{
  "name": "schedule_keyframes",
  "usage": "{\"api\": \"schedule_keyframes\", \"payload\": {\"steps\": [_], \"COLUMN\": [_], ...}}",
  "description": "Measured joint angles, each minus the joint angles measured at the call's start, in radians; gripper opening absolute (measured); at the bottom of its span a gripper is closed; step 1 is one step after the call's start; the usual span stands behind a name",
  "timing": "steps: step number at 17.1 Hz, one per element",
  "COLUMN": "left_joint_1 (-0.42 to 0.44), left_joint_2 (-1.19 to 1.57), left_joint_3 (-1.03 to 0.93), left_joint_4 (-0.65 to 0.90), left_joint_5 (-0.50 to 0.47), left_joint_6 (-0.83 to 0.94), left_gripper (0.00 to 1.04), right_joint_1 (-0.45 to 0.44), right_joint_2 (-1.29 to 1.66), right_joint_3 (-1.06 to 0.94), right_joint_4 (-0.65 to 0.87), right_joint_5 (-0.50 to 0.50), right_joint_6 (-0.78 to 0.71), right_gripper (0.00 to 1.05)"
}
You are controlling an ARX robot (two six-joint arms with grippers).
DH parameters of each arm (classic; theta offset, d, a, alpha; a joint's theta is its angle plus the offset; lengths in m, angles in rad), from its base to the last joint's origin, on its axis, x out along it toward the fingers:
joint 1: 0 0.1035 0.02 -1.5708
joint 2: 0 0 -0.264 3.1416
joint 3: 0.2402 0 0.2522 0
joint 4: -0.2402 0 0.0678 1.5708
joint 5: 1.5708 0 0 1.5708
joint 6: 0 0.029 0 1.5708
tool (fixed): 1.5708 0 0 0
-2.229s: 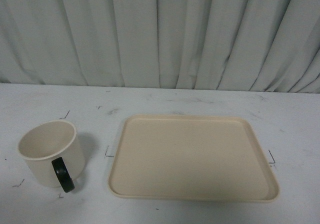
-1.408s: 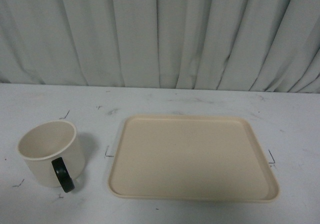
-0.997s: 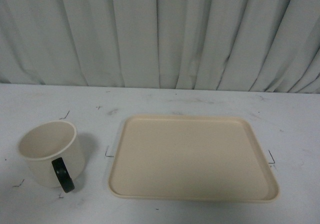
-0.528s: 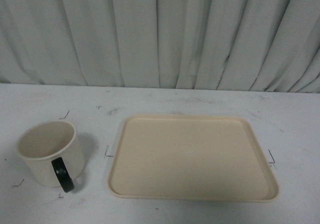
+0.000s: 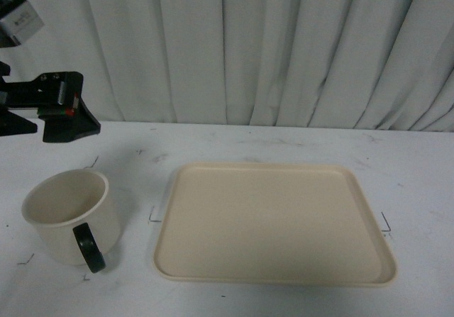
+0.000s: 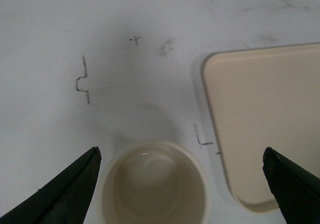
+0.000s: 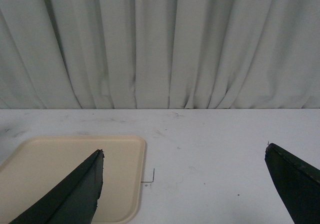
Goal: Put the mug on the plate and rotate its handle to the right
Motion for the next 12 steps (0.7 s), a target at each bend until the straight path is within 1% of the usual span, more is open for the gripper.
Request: {"api": "schedule_keyframes", "payload": {"steps": [3,6,9,12], "left_joint_1": [0.018,0.063,0.096,0.118], "left_joint_2": [0.055,0.096,0.099,0.123], "left_joint_3": [0.014,-0.009,-0.035,-0.056], "left_joint_4": [-0.028,-0.024,-0.003,0.019], "left_joint_5": [0.078,0.108,0.098,0.050], "left_joint_6": [0.036,0.055,0.065,0.109], "left_gripper": [0.98,0.98,0.98,0.98], "right_joint_1": [0.000,0.000,0.000,0.000], "right_joint_2": [0.000,0.000,0.000,0.000], "right_joint_3": [0.000,0.000,0.000,0.000], "right_joint_4": [0.000,0.000,0.000,0.000], "right_joint_5": [0.000,0.000,0.000,0.000], "right_joint_6": [0.000,0.000,0.000,0.000], "right_gripper": [0.98,0.98,0.98,0.98]}}
